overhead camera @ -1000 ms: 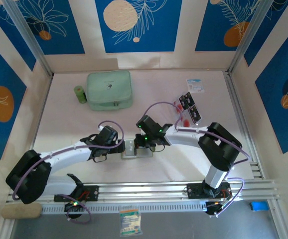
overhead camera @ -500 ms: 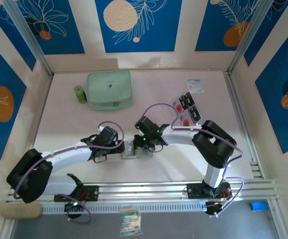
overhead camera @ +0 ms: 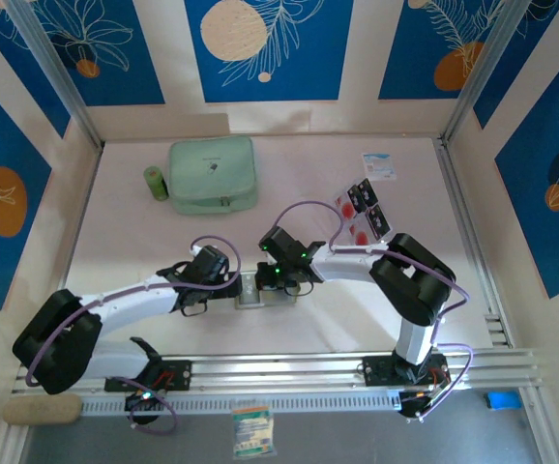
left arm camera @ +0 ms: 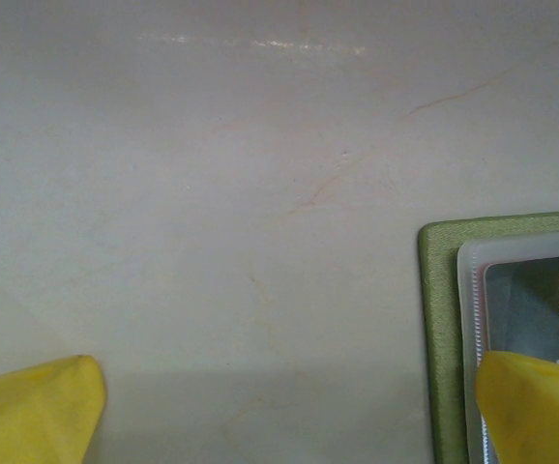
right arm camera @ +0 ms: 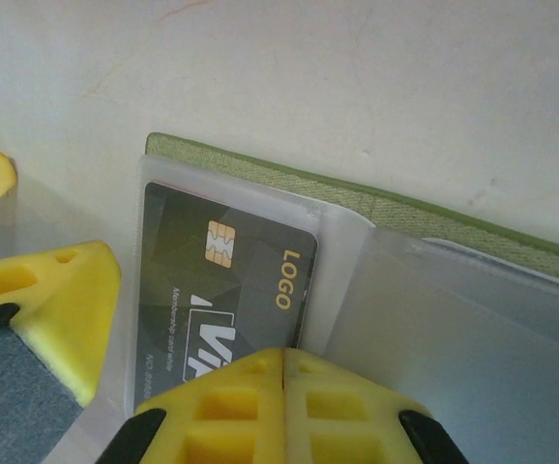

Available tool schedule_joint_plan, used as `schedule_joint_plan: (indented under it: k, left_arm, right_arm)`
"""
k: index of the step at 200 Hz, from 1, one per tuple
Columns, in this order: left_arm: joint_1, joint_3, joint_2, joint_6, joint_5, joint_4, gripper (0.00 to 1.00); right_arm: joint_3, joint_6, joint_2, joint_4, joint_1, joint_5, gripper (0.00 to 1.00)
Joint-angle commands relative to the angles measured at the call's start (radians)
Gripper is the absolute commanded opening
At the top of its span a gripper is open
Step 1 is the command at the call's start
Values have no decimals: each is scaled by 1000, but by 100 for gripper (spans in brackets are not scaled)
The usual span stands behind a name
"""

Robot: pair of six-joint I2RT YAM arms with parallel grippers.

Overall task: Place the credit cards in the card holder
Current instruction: Adjust the credit card in the card slot.

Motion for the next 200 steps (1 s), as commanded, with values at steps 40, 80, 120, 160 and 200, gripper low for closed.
schedule_joint_plan:
  k: [40, 80, 120, 160, 200]
  left_arm:
    - [-3, 23, -44, 14, -5, -35, 100]
    - [-3, 24, -48, 15, 0, -37, 100]
    - [-3, 14, -44, 13, 0, -31, 100]
    - [-3, 14, -42, 13, 0, -29, 100]
    - [-3, 13, -43, 11, 0, -28, 100]
  right_arm:
    - [-5, 15, -51, -13, -5, -18, 0]
    - [-34, 19, -103, -20, -10, -8, 0]
    - [-60, 33, -108, -7, 1, -9, 0]
    - [-77, 49, -89, 18, 15, -12, 0]
    - [-63, 51, -64, 26, 26, -19, 0]
